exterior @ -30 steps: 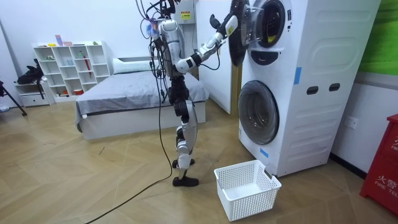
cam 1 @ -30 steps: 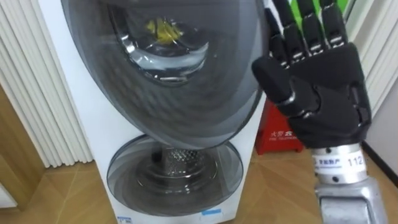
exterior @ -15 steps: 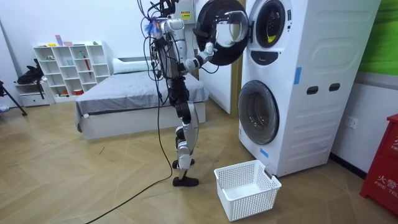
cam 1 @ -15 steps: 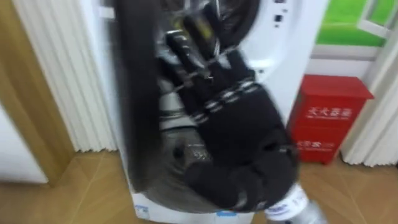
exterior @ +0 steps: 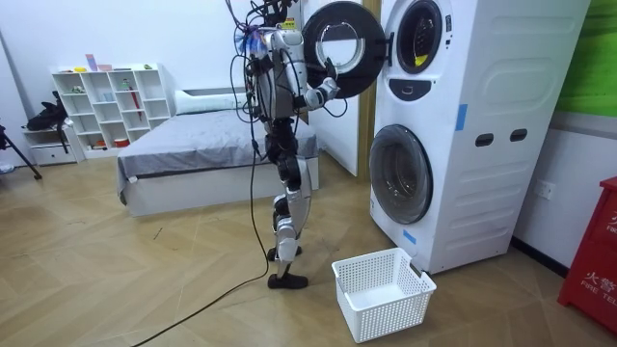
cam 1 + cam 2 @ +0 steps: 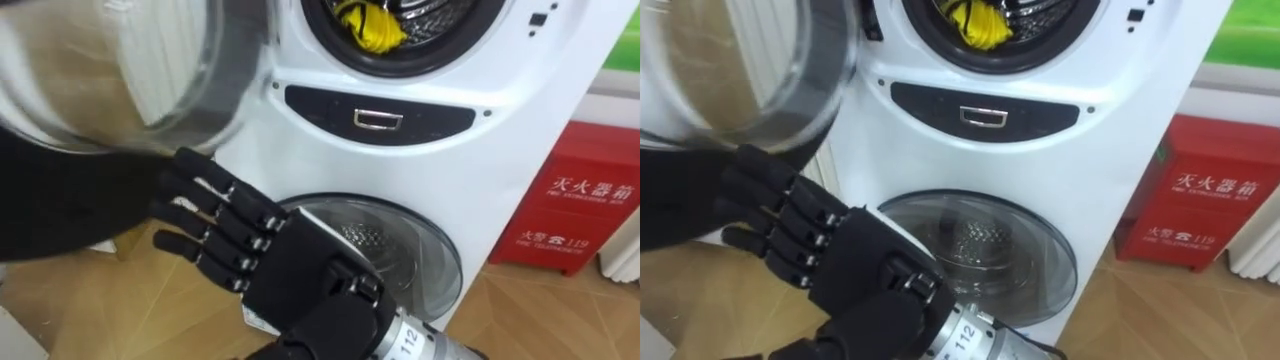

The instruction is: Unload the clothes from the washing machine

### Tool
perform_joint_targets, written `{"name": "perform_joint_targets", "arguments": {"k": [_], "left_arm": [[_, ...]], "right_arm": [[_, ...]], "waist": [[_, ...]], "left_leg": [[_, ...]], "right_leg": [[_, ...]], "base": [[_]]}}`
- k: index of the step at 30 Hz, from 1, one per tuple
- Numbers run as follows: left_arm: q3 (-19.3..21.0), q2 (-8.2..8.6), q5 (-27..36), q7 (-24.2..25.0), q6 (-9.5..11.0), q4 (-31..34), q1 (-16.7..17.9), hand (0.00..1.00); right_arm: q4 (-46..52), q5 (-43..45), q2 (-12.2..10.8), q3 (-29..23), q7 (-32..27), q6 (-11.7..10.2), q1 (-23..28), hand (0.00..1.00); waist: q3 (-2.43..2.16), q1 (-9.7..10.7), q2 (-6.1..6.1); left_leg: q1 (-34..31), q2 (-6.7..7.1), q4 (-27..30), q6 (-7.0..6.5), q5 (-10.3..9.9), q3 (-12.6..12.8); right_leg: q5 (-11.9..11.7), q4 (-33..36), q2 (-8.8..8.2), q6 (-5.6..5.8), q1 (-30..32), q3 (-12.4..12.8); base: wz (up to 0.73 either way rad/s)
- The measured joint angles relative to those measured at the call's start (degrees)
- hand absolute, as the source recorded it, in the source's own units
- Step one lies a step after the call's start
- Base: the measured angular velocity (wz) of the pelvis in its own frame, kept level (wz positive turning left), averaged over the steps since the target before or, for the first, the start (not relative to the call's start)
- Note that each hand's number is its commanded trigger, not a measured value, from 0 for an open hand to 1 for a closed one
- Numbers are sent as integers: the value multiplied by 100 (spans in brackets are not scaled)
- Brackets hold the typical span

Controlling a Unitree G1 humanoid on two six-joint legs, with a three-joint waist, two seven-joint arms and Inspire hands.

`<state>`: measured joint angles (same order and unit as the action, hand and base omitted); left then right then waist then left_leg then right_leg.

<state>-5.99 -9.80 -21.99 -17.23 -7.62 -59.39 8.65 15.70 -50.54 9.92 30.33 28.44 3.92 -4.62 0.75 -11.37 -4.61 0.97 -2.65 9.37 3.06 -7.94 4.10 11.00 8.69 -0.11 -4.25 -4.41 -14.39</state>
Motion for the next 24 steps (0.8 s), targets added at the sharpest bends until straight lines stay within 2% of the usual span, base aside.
{"name": "perform_joint_targets", "arguments": {"k": [11,16,20,24], "left_arm": [[5,0,-2,-5,13,1,-56,0],[5,3,-4,-5,10,2,-17,0],[38,12,-16,14,10,-3,48,0],[354,18,-28,14,43,-1,203,0]], "right_arm": [[1,339,24,-27,-28,7,-195,0],[10,541,91,-72,-34,126,-281,0],[233,881,210,-508,-206,193,-281,0],[486,1358,230,-1299,-448,188,-299,0]], "waist": [[-1,10,1],[-2,89,51],[-45,170,103],[-51,301,102]], "left_leg": [[-25,2,-11,0,0,16],[-21,10,2,-37,-25,-24],[11,49,8,-52,-32,-29],[86,94,33,-54,-31,-105]], "right_leg": [[6,-2,-7,10,19,-11],[11,-8,-7,20,-52,-68],[25,-1,-35,43,-73,-68],[39,-17,-63,71,-172,-90]], "base": [[0],[9],[7],[8]]}}
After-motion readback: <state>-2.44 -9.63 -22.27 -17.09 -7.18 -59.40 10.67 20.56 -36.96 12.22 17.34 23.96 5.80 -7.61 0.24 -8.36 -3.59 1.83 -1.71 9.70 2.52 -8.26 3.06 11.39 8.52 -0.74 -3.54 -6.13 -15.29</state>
